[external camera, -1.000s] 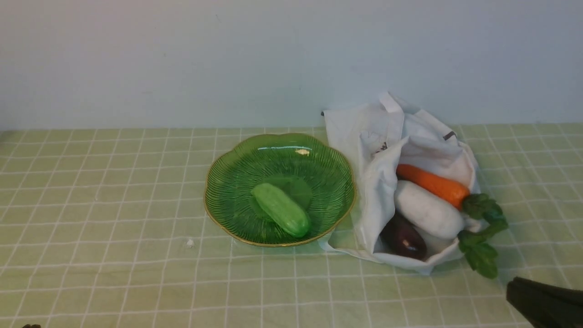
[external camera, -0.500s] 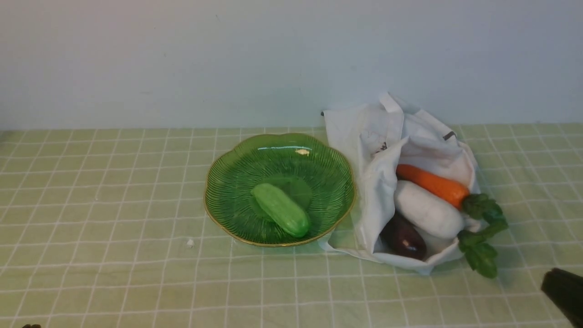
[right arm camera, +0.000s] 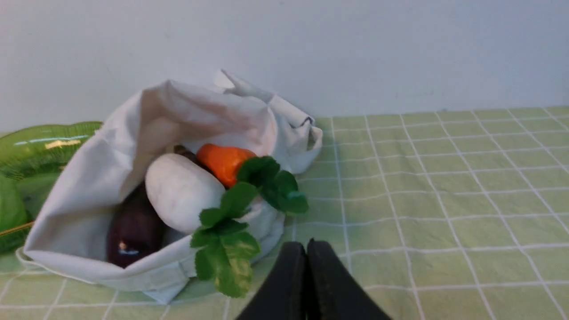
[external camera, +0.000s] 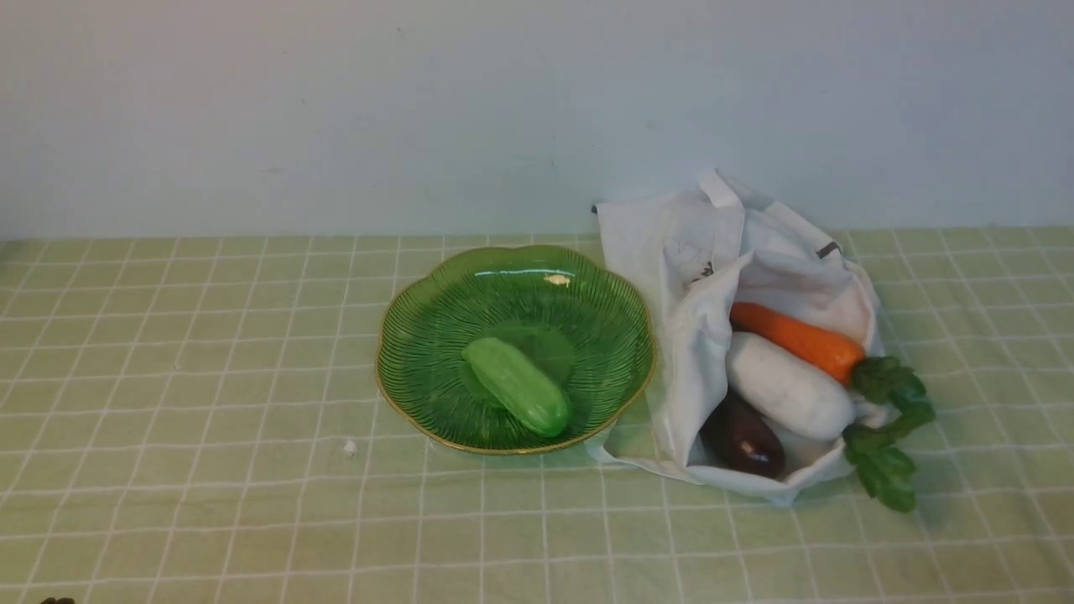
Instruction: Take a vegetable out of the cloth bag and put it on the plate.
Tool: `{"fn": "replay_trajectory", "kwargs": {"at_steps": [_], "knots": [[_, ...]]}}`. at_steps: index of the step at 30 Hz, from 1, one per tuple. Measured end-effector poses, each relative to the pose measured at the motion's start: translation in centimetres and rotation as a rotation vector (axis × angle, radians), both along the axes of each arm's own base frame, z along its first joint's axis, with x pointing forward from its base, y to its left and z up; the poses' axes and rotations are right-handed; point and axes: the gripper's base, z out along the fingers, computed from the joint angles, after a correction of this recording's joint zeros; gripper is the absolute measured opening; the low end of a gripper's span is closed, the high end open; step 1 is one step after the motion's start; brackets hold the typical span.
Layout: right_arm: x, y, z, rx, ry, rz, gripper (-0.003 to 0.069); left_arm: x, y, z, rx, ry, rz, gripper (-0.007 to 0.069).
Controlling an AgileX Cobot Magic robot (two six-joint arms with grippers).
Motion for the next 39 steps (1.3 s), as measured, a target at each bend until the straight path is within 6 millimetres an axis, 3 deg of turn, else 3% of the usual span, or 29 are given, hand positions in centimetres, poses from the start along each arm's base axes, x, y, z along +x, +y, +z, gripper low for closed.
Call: {"fn": "replay_trajectory", "kwargs": {"at_steps": [39], "knots": [[-0.08, -0.11, -0.29, -0.022, 0.038, -0.015, -0.0015, 0.0, 0.0, 0.0, 0.0, 0.0, 0.0, -0.0004]]}}
